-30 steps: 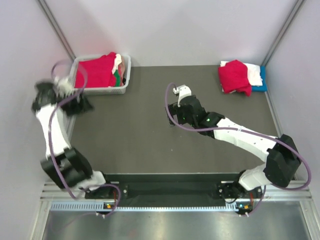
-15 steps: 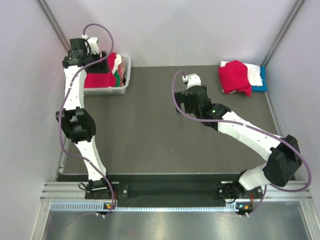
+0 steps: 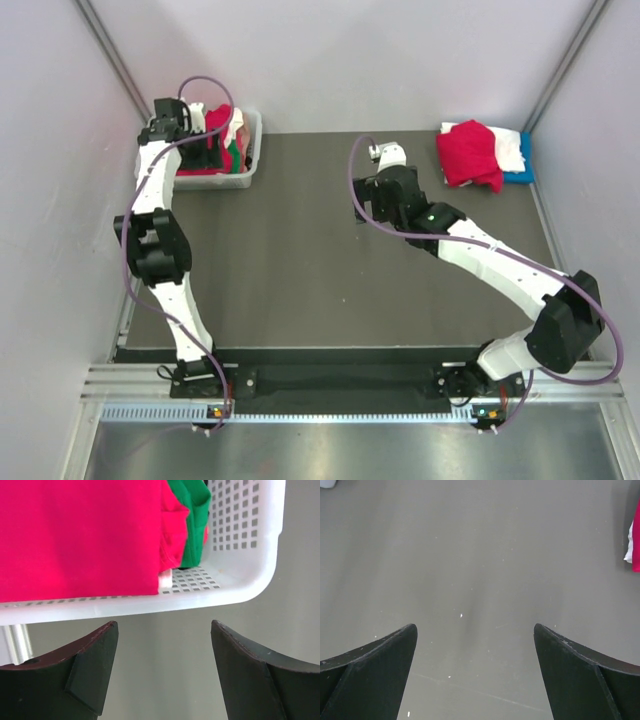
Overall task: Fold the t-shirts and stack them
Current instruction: Grab the tshirt from the pile
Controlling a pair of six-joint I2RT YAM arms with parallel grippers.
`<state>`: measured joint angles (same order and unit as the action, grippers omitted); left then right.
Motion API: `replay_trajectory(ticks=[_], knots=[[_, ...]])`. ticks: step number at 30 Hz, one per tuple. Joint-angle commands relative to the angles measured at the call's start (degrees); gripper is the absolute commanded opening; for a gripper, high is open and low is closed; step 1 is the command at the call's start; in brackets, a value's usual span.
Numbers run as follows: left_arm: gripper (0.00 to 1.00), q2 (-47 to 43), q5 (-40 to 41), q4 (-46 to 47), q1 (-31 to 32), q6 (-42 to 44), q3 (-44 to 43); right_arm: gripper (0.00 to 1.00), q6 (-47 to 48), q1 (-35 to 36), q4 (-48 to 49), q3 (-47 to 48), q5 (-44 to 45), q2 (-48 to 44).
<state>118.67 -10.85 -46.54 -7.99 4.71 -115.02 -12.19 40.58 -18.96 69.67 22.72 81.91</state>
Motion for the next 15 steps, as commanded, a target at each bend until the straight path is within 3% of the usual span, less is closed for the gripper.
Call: replay_trajectory(ticks=[1, 5, 7, 10, 15], knots=[[0.80, 3.57, 3.20, 1.21, -0.10, 1.53, -8.36, 1.00, -1.00, -0.50, 0.68, 2.84, -0.92, -1.31], [0.80, 11.83, 4.26, -3.10, -0.10, 1.71, -20.12, 1.00, -1.17, -0.41, 0.59, 2.93, -1.54, -1.84], [0.74, 15.79, 4.52, -4.17, 0.34, 1.44, -26.82, 1.00, -1.26, -0.41, 0.24, 2.93, -1.28, -2.02], [0.72, 16.59, 6.28, -2.50, 1.57, 2.40, -26.75, 1.00, -1.18, -0.41, 0.07, 3.02, -1.27, -2.37], [0.73, 14.14, 6.64, -0.83, 2.71, 2.67, -18.76, 1.00, -1.70, -0.41, 0.42, 3.28, -1.62, -2.37]])
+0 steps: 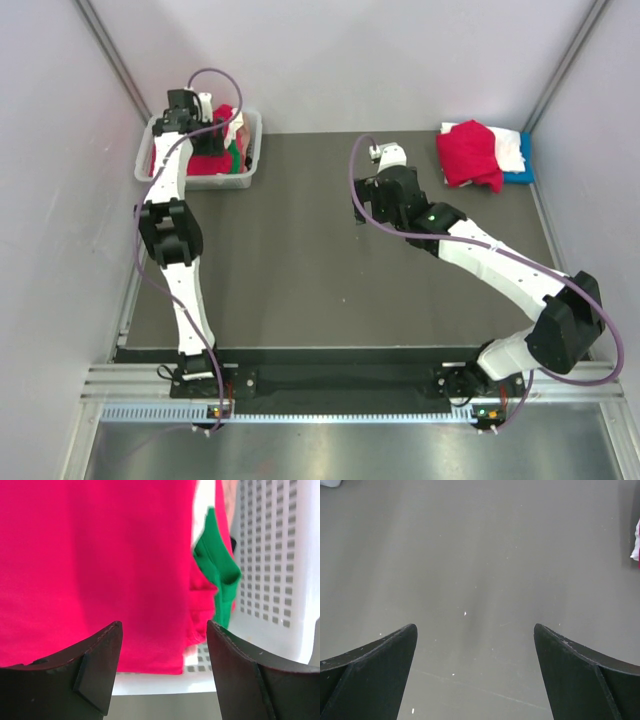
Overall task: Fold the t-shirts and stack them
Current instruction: Grab the tshirt from the pile
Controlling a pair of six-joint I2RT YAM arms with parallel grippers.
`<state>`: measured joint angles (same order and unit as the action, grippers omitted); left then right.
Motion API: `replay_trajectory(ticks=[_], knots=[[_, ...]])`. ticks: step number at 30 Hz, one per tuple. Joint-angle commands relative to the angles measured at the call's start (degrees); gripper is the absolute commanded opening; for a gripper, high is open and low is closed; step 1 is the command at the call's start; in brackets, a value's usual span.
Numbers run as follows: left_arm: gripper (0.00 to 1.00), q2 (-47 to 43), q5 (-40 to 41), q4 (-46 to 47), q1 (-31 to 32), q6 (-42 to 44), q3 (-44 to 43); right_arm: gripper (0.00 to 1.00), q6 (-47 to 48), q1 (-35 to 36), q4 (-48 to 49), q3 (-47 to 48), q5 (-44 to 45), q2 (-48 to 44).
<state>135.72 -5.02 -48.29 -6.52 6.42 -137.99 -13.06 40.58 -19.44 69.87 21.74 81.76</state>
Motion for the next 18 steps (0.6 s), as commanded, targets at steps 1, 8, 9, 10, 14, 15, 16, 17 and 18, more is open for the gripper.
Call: replay_trajectory(ticks=[1, 8, 9, 10, 14, 15, 16, 17, 18], knots=[[0.73, -3.87, 0.54, 1.79, 1.34, 0.97, 5.96, 1.00, -0.83, -0.32, 0.81, 3.17, -0.64, -1.95], [0.73, -7.58, 1.67, 3.64, 1.60, 1.85, 12.75, 1.00, -1.18, -0.41, 0.90, 3.35, -1.52, -1.95], [0.72, -7.49, 1.94, 3.56, 1.52, 1.93, 12.75, 1.00, -1.09, -0.50, 0.90, 3.26, -1.78, -2.21], [0.72, -7.40, 2.55, 3.90, 1.43, 1.93, 12.66, 1.00, -1.26, -0.41, 0.98, 3.00, -1.96, -2.56], [0.73, -5.22, 2.29, 3.03, 0.11, 0.18, 5.65, 1.00, -1.18, -0.41, 0.72, 2.12, -2.22, -3.36], [0.73, -4.51, 2.20, 2.07, 0.11, 0.09, 3.89, 1.00, -1.18, -0.32, 0.46, 1.94, -2.14, -3.44], [0.73, -3.89, 1.94, 0.58, 0.11, 0.18, 2.22, 1.00, -1.27, -0.41, 0.37, 1.94, -2.14, -3.62], [0.73, -3.10, 1.94, 0.05, 0.02, 0.18, 0.38, 1.00, -1.18, -0.41, 0.37, 1.77, -2.14, -3.80], [0.71, -3.01, 1.85, -0.13, 0.19, 0.18, 0.27, 1.00, -1.27, -0.50, 0.37, 1.77, -1.96, -3.88]])
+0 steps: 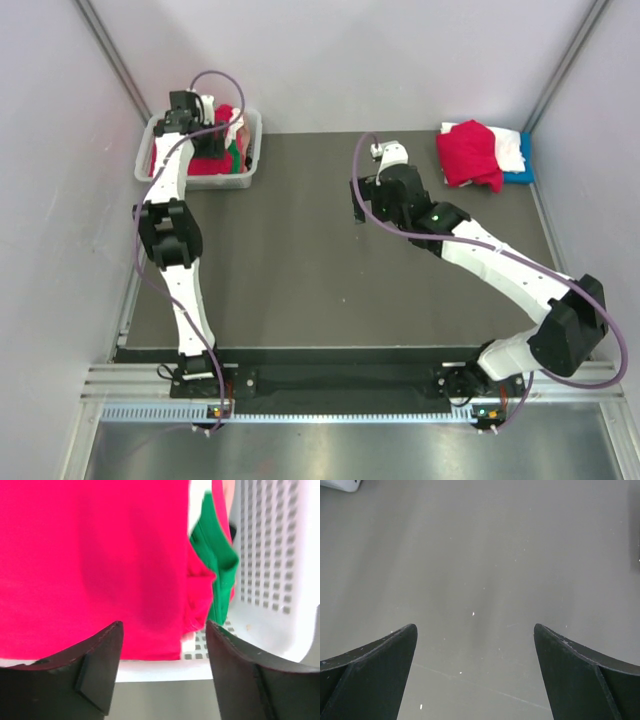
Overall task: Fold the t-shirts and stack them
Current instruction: Grab the tshirt from the pile
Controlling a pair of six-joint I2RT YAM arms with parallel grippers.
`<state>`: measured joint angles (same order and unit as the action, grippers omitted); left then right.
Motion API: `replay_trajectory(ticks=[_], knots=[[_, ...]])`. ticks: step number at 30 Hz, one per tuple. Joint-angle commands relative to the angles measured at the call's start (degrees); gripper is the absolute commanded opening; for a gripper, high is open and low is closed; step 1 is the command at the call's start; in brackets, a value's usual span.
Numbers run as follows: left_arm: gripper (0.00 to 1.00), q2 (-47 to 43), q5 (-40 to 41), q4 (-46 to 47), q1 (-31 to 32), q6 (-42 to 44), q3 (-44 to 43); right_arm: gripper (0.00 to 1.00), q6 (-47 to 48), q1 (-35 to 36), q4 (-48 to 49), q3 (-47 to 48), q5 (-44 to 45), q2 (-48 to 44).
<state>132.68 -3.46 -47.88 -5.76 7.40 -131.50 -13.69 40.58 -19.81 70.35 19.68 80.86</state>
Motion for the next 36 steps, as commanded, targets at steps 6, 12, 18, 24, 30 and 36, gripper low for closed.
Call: replay_trajectory(ticks=[6, 12, 18, 24, 30, 36], knots=[[0.38, -1.19, 1.01, 0.68, -0.57, -0.46, -2.01, 1.00, -0.72, -0.41, 0.83, 0.93, -0.43, -3.78], [0.98, -4.18, 2.93, 2.87, 1.01, 2.43, 3.53, 1.00, -0.98, -0.50, 1.18, 1.11, -1.05, -3.78], [0.90, -4.01, 4.78, 3.58, 1.54, 3.06, 4.50, 1.00, -1.42, -0.50, 1.53, 0.58, -1.66, -3.78], [0.29, -2.78, 6.63, 3.58, 1.63, 2.80, 5.20, 1.00, -1.42, -0.41, 1.62, 0.14, -1.58, -4.31], [0.00, -3.04, 7.42, 3.76, 1.63, 3.06, 4.85, 1.00, -1.60, -0.50, 1.53, -0.74, -1.49, -4.92], [0.00, -3.22, 6.54, 3.58, 1.54, 3.15, 5.20, 1.00, -1.86, -0.50, 1.71, -0.91, -1.84, -5.36]])
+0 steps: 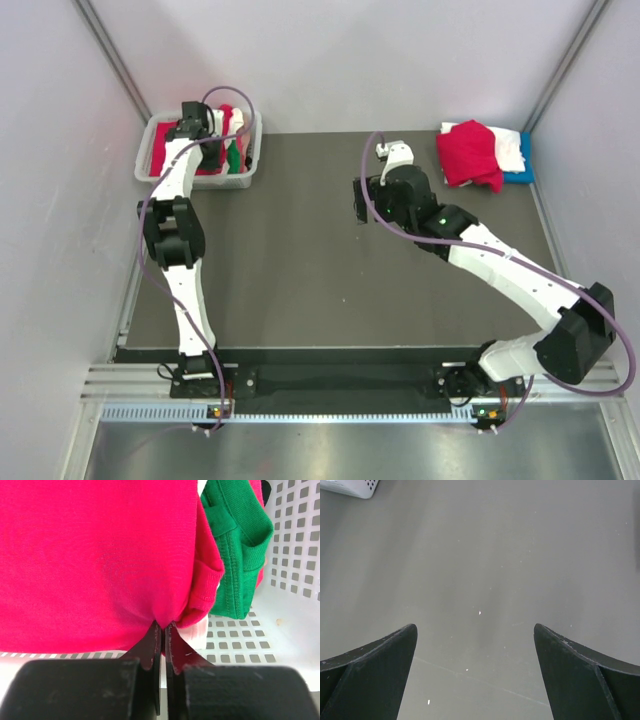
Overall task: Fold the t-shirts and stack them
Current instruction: Grab the tshirt from the pile, then move the tshirt to the center of the board
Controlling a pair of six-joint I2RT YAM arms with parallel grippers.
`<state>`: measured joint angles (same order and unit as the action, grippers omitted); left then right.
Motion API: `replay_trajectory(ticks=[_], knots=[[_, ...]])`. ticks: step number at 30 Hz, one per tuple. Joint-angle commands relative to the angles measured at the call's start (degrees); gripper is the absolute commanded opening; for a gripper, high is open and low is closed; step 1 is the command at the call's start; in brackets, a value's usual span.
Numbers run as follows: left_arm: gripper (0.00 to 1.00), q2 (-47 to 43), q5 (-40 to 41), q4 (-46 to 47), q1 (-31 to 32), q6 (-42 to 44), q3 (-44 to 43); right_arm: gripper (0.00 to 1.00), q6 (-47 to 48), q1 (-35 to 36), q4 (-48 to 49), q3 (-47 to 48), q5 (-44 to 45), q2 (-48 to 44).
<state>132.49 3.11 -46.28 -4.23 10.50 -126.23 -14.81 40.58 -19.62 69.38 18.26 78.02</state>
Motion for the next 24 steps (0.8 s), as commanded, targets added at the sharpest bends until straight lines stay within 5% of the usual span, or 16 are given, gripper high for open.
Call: replay_trajectory(ticks=[1, 5, 9, 11, 16, 24], knots=[[0.00, -3.37, -0.47, 1.90, 0.01, 0.04, -0.24, 1.00, -0.66, -0.41, 1.51, 0.05, -0.51, -2.35], [0.00, -5.22, -4.59, -0.99, 0.19, -1.10, -5.40, 1.00, -0.75, -0.41, 1.86, -0.13, -1.30, -2.43], [0.00, -8.71, -9.79, -8.64, 0.89, -1.45, -21.49, 1.00, -0.84, -0.50, 1.77, -0.39, -1.56, -1.55], [0.00, -14.24, -12.86, -6.82, 2.03, -0.49, -18.02, 1.00, -0.92, -0.41, 1.86, -0.48, -1.82, -1.38], [0.00, -37.54, -19.37, 5.14, 3.61, 0.04, 8.53, 1.00, -1.10, -0.41, 2.57, -1.44, -2.09, -1.82], [0.00, -48.45, -34.05, -5.83, 3.79, 1.98, 7.85, 1.00, -0.40, -0.50, 2.83, -2.58, 0.36, -3.04]])
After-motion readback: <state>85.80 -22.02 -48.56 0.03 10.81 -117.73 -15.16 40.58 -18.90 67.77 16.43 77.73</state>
